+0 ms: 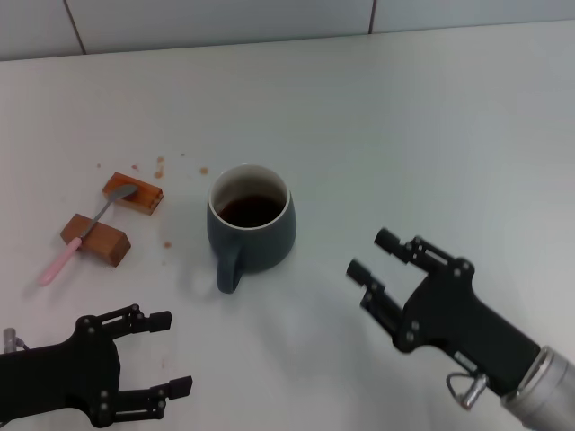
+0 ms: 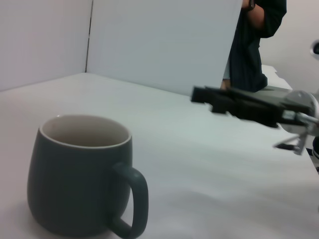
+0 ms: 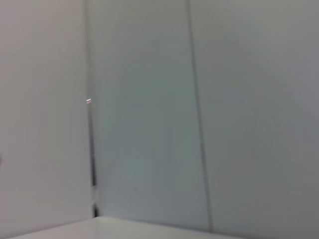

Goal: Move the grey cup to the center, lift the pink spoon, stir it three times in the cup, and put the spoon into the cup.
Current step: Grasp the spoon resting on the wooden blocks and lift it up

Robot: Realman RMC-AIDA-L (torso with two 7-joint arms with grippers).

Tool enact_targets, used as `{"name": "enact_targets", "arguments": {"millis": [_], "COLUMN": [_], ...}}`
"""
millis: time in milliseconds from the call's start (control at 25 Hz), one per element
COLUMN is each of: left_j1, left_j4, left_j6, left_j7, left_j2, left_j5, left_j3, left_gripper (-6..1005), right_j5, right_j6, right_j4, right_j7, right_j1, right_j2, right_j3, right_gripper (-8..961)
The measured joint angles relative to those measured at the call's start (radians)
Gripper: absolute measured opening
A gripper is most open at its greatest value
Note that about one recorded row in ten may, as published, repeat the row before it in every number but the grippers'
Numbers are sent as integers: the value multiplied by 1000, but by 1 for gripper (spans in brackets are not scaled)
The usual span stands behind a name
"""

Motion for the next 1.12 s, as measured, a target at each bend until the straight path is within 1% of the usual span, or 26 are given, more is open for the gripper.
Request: {"name": "enact_targets", "arguments": {"millis": [120,280,360,520,560,680,760,800,880,960,1000,1040,1080,1120], "left_j1": [0,19,35,70,75,93,101,102,101,101,102,108,114,117], "left_j4": [0,0,0,0,0,-9,-46,-78,-99,-105,-110,-113,-114,-115], "left_j6": [6,15,19,39,47,80,88,83,63,50,27,2,2,2], "left_j7": [4,5,5,5,3,-9,-34,-65,-106,-128,-174,-272,-332,-356], "left_j2": [-1,-1,1,2,2,1,3,6,7,7,7,7,7,7], "left_j5": [-8,-54,-92,-170,-181,-219,-250,-260,-261,-260,-258,-258,-259,-260], "left_j3": [-6,-33,-56,-149,-173,-275,-370,-433,-481,-498,-517,-537,-543,-546], "left_gripper": [851,851,851,852,852,852,852,852,852,852,852,852,852,852], "right_j5": [-90,-104,-105,-106,-106,-106,-107,-107,-107,-107,-107,-107,-107,-107], "right_j6": [22,36,37,37,37,42,55,55,73,92,100,106,111,116], "right_j4": [-7,-13,-19,-20,-20,-21,-22,-22,-23,-23,-23,-23,-23,-23], "right_j7": [22,63,89,159,159,193,211,211,216,221,225,227,229,233], "right_j1": [-14,-15,-8,31,31,53,72,72,83,93,97,100,103,108], "right_j2": [-5,-11,-18,-32,-32,-35,-35,-35,-32,-27,-25,-24,-22,-21], "right_j3": [-8,-33,-59,-123,-123,-139,-150,-150,-154,-155,-155,-155,-155,-155], "right_gripper": [463,653,685,748,764,811,827,826,826,826,826,826,826,826]}}
